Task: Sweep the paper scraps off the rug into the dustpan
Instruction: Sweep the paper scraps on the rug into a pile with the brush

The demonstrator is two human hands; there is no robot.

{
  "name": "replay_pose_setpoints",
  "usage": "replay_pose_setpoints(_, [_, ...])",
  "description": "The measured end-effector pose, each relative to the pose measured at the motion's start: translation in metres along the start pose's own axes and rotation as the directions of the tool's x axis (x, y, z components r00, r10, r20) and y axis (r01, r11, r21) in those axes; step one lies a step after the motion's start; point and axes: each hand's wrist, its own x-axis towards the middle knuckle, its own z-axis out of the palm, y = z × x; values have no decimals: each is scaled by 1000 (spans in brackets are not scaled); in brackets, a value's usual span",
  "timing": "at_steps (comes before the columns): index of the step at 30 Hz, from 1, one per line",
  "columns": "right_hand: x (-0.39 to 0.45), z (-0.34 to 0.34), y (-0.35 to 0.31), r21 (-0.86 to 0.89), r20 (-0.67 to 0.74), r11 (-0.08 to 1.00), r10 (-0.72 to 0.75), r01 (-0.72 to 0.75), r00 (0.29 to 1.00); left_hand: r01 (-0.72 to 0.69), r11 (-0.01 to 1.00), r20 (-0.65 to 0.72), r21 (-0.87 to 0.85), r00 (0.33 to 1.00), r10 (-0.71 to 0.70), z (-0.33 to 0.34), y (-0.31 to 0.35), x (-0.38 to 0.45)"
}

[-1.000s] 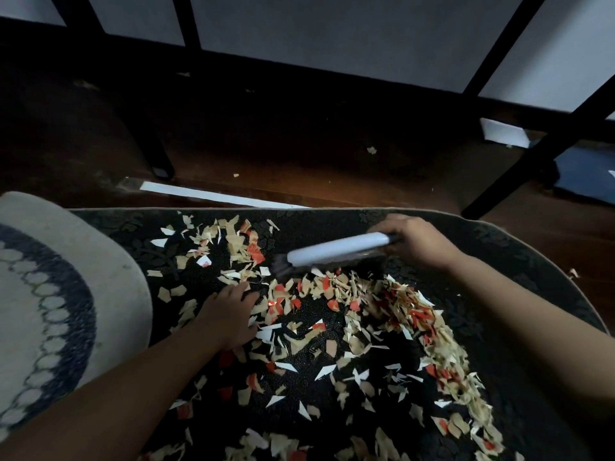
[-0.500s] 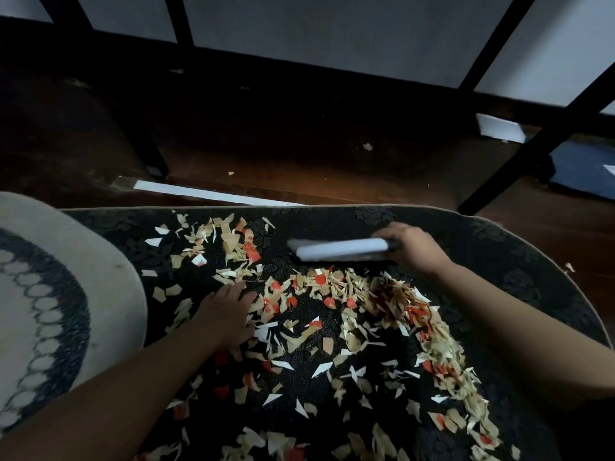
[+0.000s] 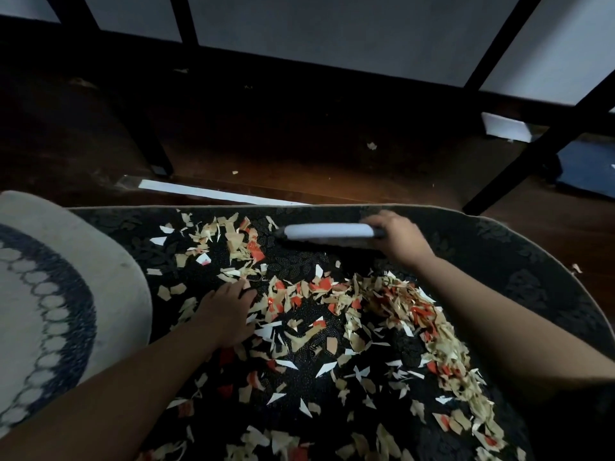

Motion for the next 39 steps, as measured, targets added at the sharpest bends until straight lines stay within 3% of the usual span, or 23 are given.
replay_pose_setpoints(5, [-21, -6, 6, 19, 178, 990, -144, 143, 973, 13, 1000, 3, -14, 1000, -13, 2, -3, 0])
replay_pose_setpoints(11, [-1, -36, -12, 40, 48, 985, -172, 170, 984, 31, 997, -49, -66, 998, -34, -3, -14, -4])
replay_pose_setpoints(20, [58, 5, -75, 40, -128, 998, 44, -39, 991, 108, 985, -73, -136, 990, -118, -2, -51, -15])
replay_pose_setpoints(25, [68, 32, -84, -3, -124, 980, 199, -201, 972, 173, 976, -51, -136, 982, -181, 5, -75, -25])
replay_pose_setpoints(29, [63, 31, -94, -33, 101, 999, 18, -15, 995, 199, 968, -29, -156, 978, -206, 9, -81, -27])
replay_pose_setpoints(35, [38, 6, -84, 19, 289, 984, -176, 179, 941, 182, 967, -32, -179, 981, -191, 4, -75, -30])
replay_pose_setpoints(39, [28, -15, -79, 29, 218, 967, -252, 252, 943, 182, 970, -29, -162, 981, -189, 2, -73, -29])
